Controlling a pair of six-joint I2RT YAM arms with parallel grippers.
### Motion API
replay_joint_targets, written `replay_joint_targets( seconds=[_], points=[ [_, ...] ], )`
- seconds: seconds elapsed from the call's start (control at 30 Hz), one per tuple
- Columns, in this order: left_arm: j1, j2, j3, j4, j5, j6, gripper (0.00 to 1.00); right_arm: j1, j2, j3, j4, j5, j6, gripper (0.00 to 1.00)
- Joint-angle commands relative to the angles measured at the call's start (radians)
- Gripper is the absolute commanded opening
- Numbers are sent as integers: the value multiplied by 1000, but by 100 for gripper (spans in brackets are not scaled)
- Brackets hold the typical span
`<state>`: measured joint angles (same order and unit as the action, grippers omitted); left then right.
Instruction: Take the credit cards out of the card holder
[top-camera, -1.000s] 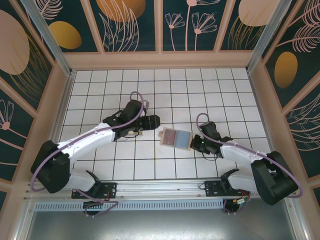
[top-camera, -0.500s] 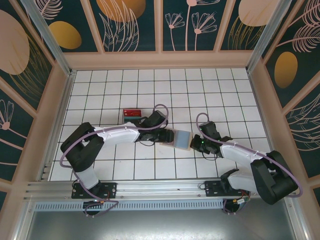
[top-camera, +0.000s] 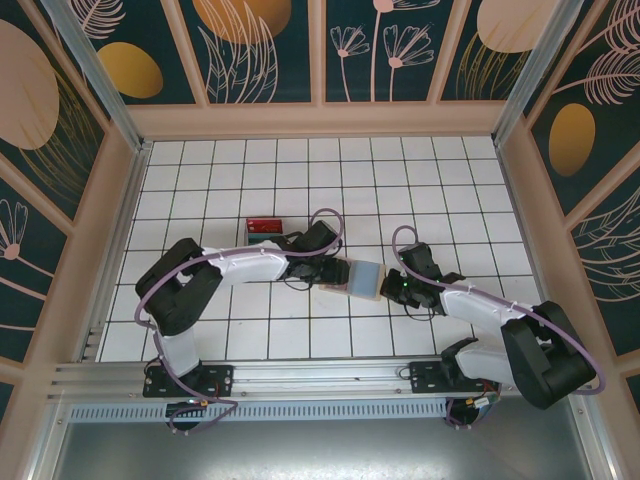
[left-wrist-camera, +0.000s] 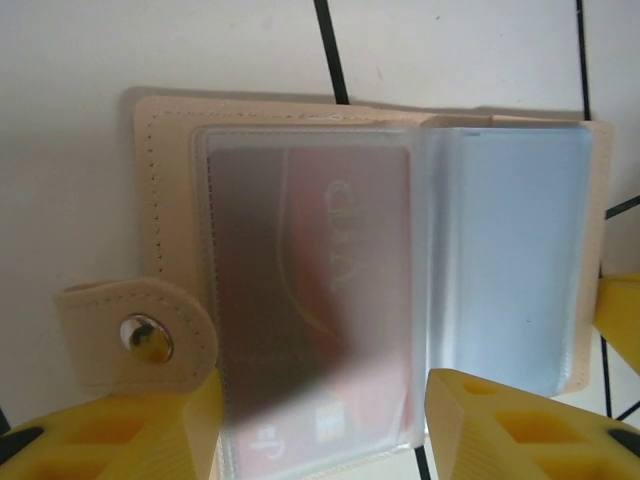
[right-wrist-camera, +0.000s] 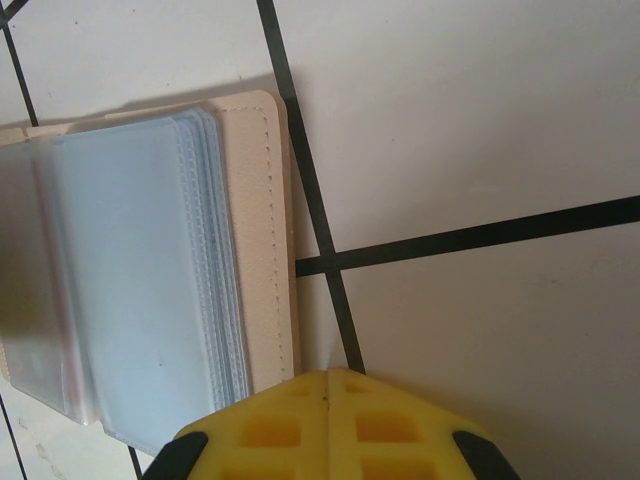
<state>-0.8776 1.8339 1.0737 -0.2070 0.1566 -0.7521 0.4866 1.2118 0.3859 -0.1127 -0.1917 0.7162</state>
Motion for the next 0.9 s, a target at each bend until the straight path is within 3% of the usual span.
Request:
replay_joint_targets(
  seconds=[0.0, 0.47, 0.87],
  points=[
    [-7, 21, 22, -27, 0, 23, 57, 21, 31, -19, 34, -9, 13, 0],
    [-13, 66, 48, 12, 103, 51, 57, 29, 38, -28, 50, -20, 26, 0],
    [-16, 78, 63, 0, 100, 54, 58, 32, 36, -24, 45, -15, 25, 0]
  ],
)
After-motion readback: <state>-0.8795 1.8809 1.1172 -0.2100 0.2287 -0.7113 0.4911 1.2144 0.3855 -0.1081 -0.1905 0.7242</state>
